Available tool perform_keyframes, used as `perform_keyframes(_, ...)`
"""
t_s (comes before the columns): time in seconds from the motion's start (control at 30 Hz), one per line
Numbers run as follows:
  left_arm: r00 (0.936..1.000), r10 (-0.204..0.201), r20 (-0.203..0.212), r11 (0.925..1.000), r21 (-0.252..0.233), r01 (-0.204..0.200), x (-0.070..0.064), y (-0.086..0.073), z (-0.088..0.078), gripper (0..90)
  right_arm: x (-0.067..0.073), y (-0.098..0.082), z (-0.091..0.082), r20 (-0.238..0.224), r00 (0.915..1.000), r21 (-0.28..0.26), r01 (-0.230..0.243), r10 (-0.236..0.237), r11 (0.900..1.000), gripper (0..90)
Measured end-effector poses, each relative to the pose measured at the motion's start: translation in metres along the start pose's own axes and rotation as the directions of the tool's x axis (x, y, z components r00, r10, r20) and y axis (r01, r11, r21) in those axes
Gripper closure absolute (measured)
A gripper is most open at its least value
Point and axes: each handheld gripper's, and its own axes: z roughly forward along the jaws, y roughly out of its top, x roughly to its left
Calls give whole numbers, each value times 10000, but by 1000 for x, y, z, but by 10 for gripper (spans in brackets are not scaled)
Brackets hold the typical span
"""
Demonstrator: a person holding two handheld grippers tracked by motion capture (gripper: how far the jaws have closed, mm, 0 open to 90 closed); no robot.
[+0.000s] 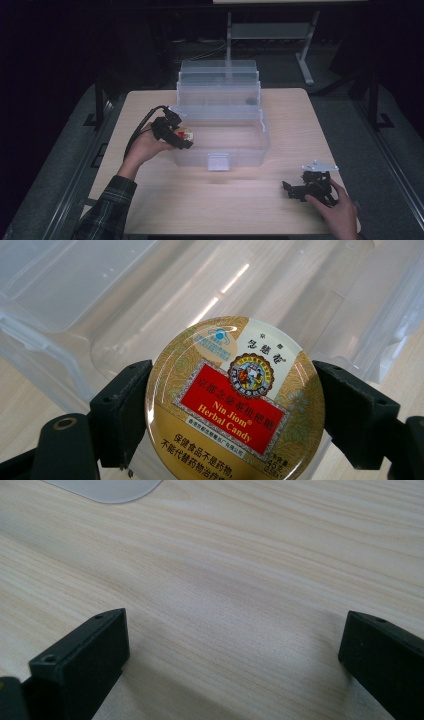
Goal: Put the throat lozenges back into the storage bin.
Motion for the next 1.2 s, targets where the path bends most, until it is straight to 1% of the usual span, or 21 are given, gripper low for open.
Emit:
perform_keyframes(0.27, 9999, 47, 110, 10000, 37, -47, 0, 0, 0, 193, 0, 0, 0, -1, 10000, 0, 1, -1, 10000, 0)
perform_keyframes(0.63, 9999, 87, 132, 9999, 97, -88, 1, 0, 3, 189, 0, 0, 0, -1, 10000, -1, 2, -2, 10000, 0)
perform_keyframes(0.8, 10000, 28, 91, 10000, -46, -28, 1, 0, 1, 177, 0, 0, 0, -1, 10000, 0, 0, 0, 10000, 0)
perform_keyframes(0.93, 10000, 24, 71, 10000, -81, -23, 1, -1, -3, 178, 0, 0, 0, -1, 10000, 1, 1, -1, 10000, 0)
perform_keyframes(1.1, 10000, -21, -10, 9990, -448, 20, -1, -4, -14, 178, 0, 0, 0, -2, 10000, 0, 1, -1, 10000, 0)
perform_keyframes(1.2, 9999, -77, -69, 9983, -571, 73, -2, -7, -21, 178, 0, 0, 0, 0, 10000, 2, 0, 0, 10000, 0)
